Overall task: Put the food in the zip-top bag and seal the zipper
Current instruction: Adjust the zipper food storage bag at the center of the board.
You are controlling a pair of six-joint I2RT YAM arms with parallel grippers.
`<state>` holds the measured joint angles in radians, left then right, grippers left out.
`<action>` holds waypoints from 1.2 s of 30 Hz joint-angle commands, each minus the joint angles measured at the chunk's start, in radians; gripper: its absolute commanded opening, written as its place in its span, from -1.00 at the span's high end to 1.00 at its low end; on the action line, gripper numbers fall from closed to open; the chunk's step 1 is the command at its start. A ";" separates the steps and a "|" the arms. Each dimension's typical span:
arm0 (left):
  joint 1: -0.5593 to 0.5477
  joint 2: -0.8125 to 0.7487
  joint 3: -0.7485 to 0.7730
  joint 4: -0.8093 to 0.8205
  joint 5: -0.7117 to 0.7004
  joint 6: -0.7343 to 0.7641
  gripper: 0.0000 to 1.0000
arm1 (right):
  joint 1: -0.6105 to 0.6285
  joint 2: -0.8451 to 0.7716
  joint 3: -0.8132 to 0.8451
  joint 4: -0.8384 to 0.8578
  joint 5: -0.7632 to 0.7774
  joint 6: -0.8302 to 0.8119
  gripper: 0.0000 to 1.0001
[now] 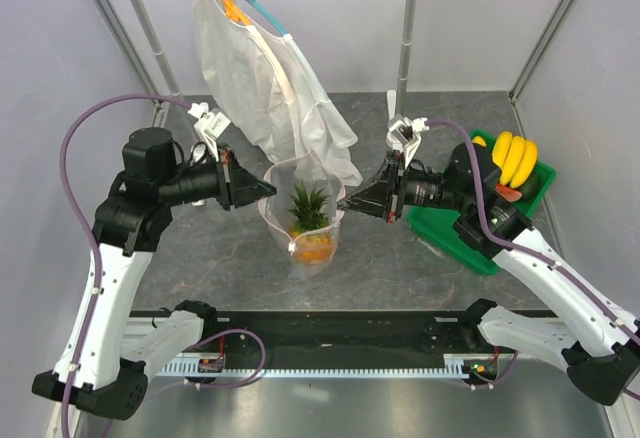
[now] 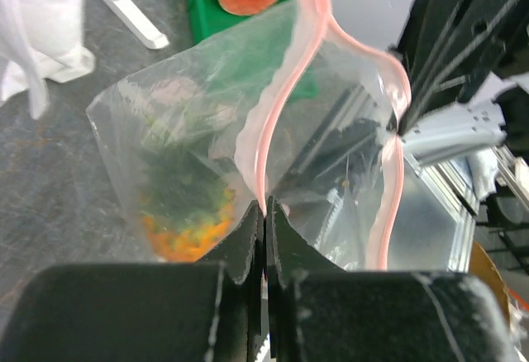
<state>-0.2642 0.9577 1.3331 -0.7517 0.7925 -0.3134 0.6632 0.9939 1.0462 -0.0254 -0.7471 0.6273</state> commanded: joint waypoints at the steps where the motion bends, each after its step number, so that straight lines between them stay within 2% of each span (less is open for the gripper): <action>1: -0.001 -0.039 0.006 -0.071 0.074 0.042 0.96 | -0.001 0.005 0.094 -0.024 -0.057 -0.020 1.00; 5: -0.016 0.018 -0.084 -0.048 -0.082 0.007 0.96 | 0.001 0.034 -0.050 0.076 -0.040 0.008 1.00; 6: -0.018 0.086 -0.101 -0.048 -0.132 0.010 0.96 | 0.001 0.067 -0.078 0.078 -0.022 -0.003 1.00; 10: -0.026 0.236 -0.089 -0.067 -0.148 0.042 0.95 | 0.001 0.135 -0.182 0.114 -0.038 -0.009 1.00; 15: -0.035 0.204 -0.097 -0.063 -0.162 0.056 0.88 | 0.001 0.109 -0.123 -0.059 -0.005 -0.170 1.00; 21: -0.036 0.133 -0.109 -0.038 -0.116 0.027 0.96 | -0.049 0.058 -0.026 -0.252 0.054 -0.296 1.00; 24: -0.035 0.095 -0.098 -0.035 -0.122 0.030 0.86 | -0.111 0.037 0.023 -0.330 0.042 -0.328 1.00; 28: -0.038 0.069 -0.103 -0.034 -0.102 0.027 0.50 | -0.126 0.012 0.034 -0.361 0.037 -0.347 1.00; 36: -0.076 0.096 -0.203 0.029 -0.041 -0.058 0.20 | -0.128 0.029 -0.046 -0.338 -0.004 -0.316 1.00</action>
<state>-0.3229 1.0382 1.1671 -0.7811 0.6975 -0.3187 0.5373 1.0210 1.0290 -0.3683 -0.7212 0.3176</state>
